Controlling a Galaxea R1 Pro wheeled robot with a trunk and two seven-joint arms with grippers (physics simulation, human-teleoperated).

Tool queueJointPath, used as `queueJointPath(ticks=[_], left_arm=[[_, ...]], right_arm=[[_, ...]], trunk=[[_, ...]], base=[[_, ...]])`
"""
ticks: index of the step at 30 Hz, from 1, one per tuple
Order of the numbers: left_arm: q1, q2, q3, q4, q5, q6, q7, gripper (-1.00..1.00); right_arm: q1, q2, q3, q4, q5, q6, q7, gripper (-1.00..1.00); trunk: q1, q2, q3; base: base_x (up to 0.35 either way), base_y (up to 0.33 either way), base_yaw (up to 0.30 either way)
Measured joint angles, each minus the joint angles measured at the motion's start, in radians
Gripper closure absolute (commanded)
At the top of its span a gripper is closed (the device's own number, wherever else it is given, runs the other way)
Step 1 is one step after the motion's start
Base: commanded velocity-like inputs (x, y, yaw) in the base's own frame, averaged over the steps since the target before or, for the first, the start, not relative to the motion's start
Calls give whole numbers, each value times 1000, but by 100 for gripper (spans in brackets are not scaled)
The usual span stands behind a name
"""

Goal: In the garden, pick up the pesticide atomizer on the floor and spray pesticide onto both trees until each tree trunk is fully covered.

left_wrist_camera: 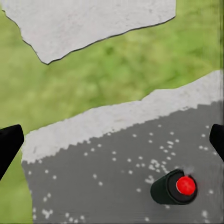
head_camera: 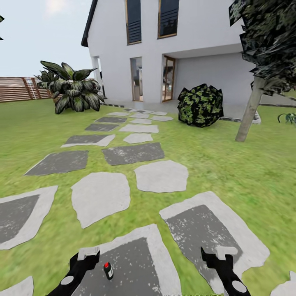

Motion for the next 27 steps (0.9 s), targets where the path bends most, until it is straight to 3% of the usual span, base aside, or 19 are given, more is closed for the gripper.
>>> queueJointPath(ticks=[15, 27], left_arm=[[2, 1, -1, 0, 1, -9, 0, -100], [1, 7, 0, -1, 2, -11, -2, -100]], right_arm=[[0, 0, 0, 0, 0, 0, 0, -100], [0, 0, 1, 0, 0, 0, -1, -100]], trunk=[[0, 0, 0], [0, 0, 0]], base=[[46, -116, -288], [-2, -8, -27]])
